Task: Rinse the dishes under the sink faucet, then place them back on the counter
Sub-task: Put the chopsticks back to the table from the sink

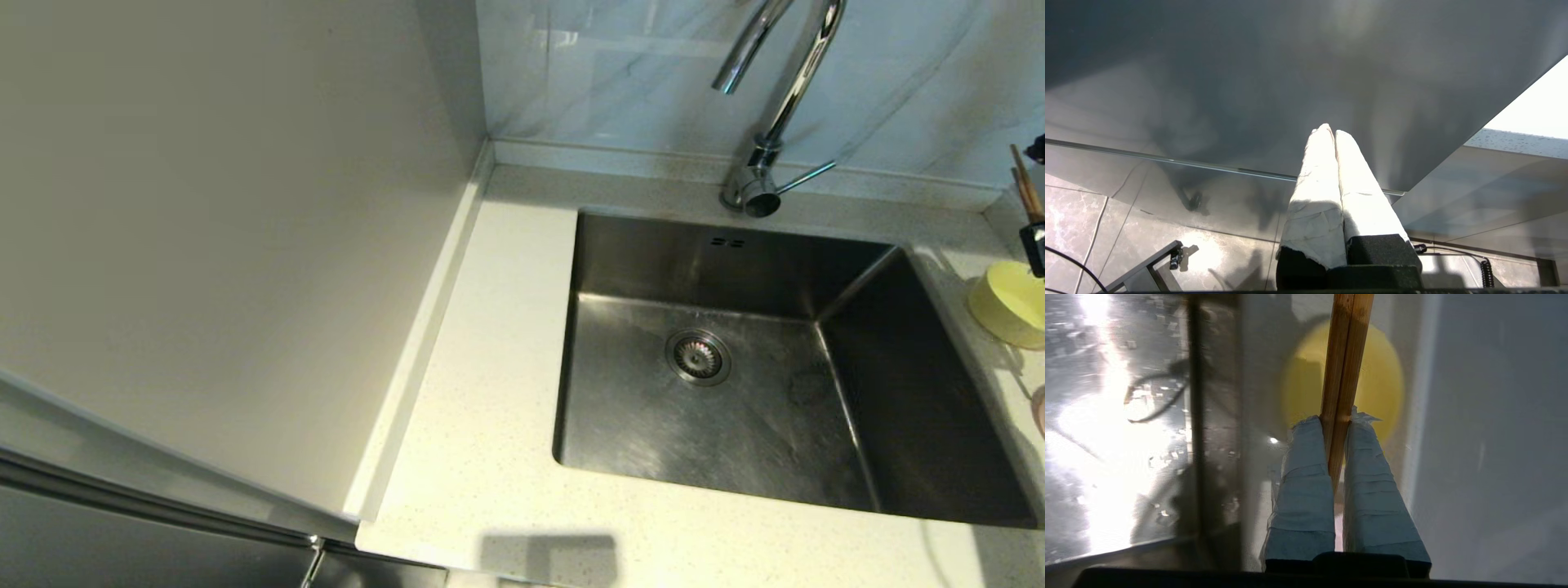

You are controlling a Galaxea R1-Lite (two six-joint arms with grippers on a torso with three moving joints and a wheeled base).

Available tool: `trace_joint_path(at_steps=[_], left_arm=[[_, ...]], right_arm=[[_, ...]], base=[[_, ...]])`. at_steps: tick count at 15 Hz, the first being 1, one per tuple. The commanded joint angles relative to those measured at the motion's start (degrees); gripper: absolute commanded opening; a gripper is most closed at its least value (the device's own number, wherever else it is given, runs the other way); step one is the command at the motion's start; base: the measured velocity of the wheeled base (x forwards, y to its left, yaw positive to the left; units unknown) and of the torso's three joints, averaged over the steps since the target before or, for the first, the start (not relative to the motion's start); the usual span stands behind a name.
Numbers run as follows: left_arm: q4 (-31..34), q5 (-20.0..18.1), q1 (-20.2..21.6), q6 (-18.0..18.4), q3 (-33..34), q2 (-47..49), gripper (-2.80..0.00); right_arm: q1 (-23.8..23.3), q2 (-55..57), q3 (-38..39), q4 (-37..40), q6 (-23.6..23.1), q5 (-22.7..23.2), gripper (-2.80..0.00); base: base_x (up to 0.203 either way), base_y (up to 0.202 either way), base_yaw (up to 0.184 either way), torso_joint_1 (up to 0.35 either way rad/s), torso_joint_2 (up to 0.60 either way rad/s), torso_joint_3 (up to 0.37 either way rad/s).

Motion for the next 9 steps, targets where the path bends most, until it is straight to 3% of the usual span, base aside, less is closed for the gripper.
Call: trace_joint_path(at_steps=[1,5,9], left_arm=[[0.00,0.04,0.02,-0.05,0.00,-0.18,-2.80],[0.00,0.04,0.02,-0.05,0.00,-0.18,-2.80],[0.00,0.04,0.02,-0.05,0.00,-0.18,-2.80]], right_arm=[[-3.73,-0.56,0.60,0.23,-0.16,-0.13,-2.80],[-9.17,-0.57,5.01,0.25,-0.77,0.11,-2.80],[-10.86,-1.02,9.40,0.25,-2.66,0.21,-2.80]], base=[[0.000,0.000,0.000,0.000,0.00,0.000],[0.000,0.000,0.000,0.000,0.00,0.000],[0.000,0.000,0.000,0.000,0.00,0.000]])
